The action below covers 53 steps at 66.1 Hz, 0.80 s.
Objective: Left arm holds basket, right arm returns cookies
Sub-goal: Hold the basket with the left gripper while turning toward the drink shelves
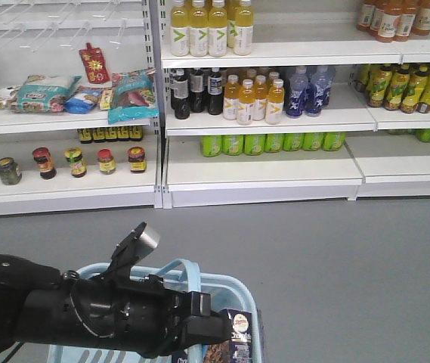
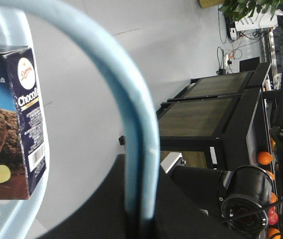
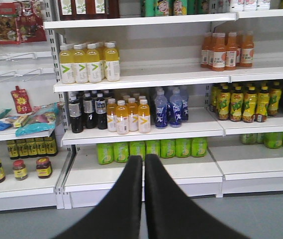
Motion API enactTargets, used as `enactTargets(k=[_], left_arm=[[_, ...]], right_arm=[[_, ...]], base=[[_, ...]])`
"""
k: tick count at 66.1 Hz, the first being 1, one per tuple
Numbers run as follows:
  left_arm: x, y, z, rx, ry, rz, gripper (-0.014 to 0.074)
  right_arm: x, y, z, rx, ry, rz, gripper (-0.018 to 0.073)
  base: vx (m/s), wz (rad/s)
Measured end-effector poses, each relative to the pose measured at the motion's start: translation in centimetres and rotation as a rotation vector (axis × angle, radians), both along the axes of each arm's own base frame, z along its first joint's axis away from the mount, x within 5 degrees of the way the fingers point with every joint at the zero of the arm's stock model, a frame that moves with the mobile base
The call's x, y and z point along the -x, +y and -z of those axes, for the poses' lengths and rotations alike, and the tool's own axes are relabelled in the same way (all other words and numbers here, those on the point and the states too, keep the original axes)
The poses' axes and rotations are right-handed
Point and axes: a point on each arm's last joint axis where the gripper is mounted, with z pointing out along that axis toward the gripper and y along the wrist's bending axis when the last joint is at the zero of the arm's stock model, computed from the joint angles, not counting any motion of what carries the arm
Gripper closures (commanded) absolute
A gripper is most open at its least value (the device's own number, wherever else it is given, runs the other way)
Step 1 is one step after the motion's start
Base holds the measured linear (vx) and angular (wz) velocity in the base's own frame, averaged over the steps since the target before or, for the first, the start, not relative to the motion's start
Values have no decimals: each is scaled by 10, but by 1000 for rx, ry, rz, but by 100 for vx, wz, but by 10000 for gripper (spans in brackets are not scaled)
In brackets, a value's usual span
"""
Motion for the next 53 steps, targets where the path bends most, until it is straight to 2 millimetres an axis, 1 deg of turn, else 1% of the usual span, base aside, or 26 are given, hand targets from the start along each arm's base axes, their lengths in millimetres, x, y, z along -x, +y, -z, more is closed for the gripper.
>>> enactTargets(k=[27,53], left_arm=[[0,0,0,0,0,0,603],[0,0,0,-2,-1,-2,603]], right_arm=[[0,0,0,0,0,0,567],[0,0,0,0,0,0,567]], base=[[26,-34],[22,-49]])
